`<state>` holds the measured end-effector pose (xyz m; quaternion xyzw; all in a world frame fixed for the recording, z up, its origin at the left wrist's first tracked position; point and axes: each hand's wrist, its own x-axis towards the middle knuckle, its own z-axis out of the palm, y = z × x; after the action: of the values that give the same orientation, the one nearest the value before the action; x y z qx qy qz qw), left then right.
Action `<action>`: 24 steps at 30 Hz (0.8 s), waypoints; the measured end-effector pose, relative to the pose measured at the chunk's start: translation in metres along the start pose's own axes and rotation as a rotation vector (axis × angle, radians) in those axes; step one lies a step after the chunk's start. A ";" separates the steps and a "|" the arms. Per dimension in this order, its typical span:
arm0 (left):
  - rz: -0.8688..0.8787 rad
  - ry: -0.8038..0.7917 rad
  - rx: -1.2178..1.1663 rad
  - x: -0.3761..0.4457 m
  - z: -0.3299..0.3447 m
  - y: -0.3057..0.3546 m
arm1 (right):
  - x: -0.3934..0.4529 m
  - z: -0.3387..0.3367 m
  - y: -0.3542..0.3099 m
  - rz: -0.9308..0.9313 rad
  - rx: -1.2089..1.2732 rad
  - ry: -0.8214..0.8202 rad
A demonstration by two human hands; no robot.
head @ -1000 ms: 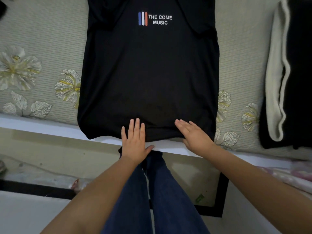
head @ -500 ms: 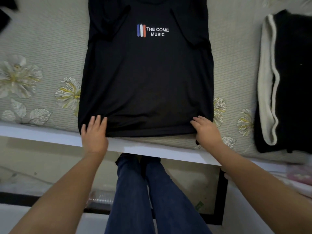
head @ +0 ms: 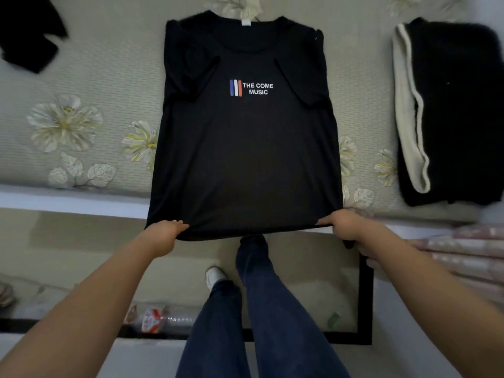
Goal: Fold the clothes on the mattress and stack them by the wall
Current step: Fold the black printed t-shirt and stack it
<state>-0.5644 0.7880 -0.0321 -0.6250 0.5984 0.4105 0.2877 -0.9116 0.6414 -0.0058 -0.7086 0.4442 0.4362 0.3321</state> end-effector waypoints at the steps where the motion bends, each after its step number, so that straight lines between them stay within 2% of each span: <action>1: 0.008 -0.026 0.010 -0.009 0.003 -0.001 | -0.007 0.007 -0.006 0.007 -0.008 -0.028; 4: -0.024 -0.005 0.001 -0.035 0.008 -0.003 | -0.027 0.018 -0.021 0.030 -0.036 -0.049; 6: -0.094 0.137 -0.013 -0.050 0.004 -0.006 | -0.038 0.016 -0.026 0.062 -0.077 0.029; 9: -0.194 0.402 0.010 -0.063 -0.015 -0.016 | -0.051 -0.003 -0.025 0.209 -0.127 0.272; 13: -0.263 0.557 0.065 -0.061 -0.062 -0.021 | -0.064 -0.048 -0.020 0.325 -0.272 0.573; 16: -0.310 0.704 0.017 -0.048 -0.107 -0.020 | -0.056 -0.080 -0.017 0.353 -0.227 0.746; 19: -0.390 0.851 -0.128 -0.030 -0.153 -0.021 | -0.038 -0.123 -0.011 0.408 -0.187 0.827; 24: -0.409 0.896 -0.155 0.014 -0.231 -0.037 | 0.003 -0.208 0.000 0.423 -0.233 0.823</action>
<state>-0.4897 0.5886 0.0661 -0.8641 0.4960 0.0799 0.0297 -0.8439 0.4623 0.0746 -0.7490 0.6216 0.2241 -0.0491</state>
